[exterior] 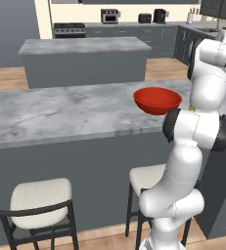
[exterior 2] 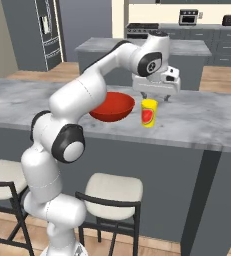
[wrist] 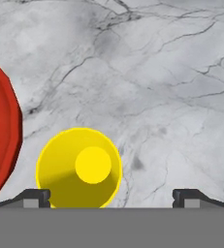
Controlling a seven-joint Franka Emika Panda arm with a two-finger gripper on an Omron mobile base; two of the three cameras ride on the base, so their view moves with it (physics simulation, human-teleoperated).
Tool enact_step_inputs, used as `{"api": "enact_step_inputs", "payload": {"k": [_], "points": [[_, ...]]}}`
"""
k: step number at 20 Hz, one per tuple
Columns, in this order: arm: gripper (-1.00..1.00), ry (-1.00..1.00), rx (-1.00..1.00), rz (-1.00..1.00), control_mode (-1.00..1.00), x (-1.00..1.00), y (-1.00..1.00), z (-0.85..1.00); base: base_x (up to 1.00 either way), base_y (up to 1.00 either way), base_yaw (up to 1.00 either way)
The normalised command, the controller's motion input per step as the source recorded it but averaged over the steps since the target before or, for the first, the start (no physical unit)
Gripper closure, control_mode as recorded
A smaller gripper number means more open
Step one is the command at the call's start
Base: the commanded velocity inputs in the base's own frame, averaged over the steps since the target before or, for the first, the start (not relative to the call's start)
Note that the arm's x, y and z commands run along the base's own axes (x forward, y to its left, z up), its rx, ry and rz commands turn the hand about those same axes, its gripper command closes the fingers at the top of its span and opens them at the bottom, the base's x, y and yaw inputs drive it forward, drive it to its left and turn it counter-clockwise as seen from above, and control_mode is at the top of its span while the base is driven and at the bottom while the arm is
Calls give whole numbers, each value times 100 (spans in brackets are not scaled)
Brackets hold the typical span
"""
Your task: Place the cup inside the bowl on the dining table and move the bowl to any counter.
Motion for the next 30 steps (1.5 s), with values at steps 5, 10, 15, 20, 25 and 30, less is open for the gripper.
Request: {"api": "enact_step_inputs", "payload": {"k": [5, 10, 15, 20, 25, 30], "points": [[-100, 0, 0, 0, -100, 0, 0, -16, 0, 0, 0], [-100, 0, 0, 0, -100, 0, 0, -12, 0, 0, 0], [-100, 0, 0, 0, -100, 0, 0, -12, 0, 0, 0], [-100, 0, 0, 0, -100, 0, 0, -4, 0, 0, 0], [-100, 0, 0, 0, -100, 0, 0, -2, 0, 0, 0], [-100, 0, 0, 0, -100, 0, 0, -9, 0, 0, 0]]}}
